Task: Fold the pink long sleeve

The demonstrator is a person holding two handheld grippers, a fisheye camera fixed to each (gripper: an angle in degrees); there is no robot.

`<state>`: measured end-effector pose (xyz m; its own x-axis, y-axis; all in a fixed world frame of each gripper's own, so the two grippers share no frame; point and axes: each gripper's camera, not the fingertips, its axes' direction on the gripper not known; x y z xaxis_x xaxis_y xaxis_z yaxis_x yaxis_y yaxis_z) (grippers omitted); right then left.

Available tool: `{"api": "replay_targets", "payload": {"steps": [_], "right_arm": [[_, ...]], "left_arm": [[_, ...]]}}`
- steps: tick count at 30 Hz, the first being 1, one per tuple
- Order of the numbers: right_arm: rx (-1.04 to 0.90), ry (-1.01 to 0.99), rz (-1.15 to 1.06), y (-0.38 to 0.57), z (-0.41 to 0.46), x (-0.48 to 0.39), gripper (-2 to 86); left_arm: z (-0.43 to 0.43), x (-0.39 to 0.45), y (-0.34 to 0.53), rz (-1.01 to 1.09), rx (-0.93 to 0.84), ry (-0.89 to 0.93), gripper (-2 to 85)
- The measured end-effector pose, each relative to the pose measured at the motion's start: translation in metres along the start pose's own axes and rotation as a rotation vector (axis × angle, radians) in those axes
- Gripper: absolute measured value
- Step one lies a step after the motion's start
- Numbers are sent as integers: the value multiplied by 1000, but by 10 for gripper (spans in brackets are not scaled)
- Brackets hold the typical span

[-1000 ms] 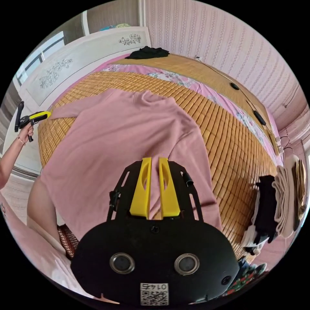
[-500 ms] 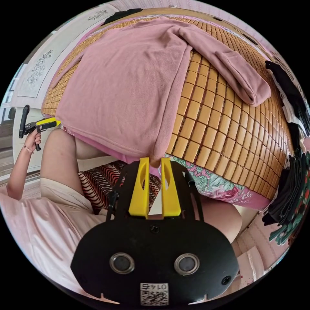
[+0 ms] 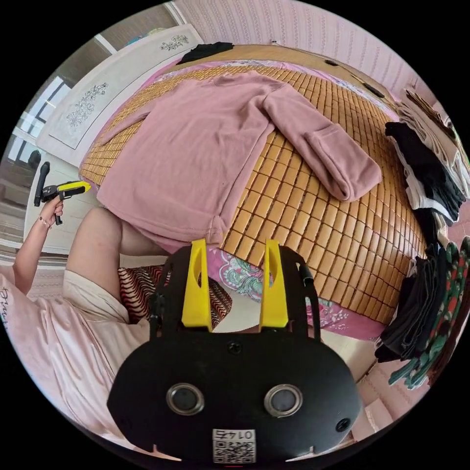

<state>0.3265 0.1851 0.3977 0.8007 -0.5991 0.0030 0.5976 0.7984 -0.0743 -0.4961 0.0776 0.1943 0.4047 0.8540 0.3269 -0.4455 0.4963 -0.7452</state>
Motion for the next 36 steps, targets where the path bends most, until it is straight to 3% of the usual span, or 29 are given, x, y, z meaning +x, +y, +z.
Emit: {"api": "replay_targets", "payload": {"steps": [6,12,15,18,22,28,36], "right_arm": [[244,-78,30,-22,-25,50,101],[171,164,101,-50,34,84,106],[112,219,176,-59,71,100,54],[230,174,256,-31,57,112,26],[455,215,492,75,1,130,16],[274,420,672,178,-2,143,4],[264,370,461,110,30,169,-8]], "left_arm": [[-30,70,-55,166,93,43,57],[-22,180,-143,417,127,119,59],[-13,243,-187,567,116,169,60],[-4,297,-220,703,105,140,60],[-2,358,-259,836,144,183,61],[4,433,-322,878,231,94,60],[55,502,-418,660,141,-4,52]]}}
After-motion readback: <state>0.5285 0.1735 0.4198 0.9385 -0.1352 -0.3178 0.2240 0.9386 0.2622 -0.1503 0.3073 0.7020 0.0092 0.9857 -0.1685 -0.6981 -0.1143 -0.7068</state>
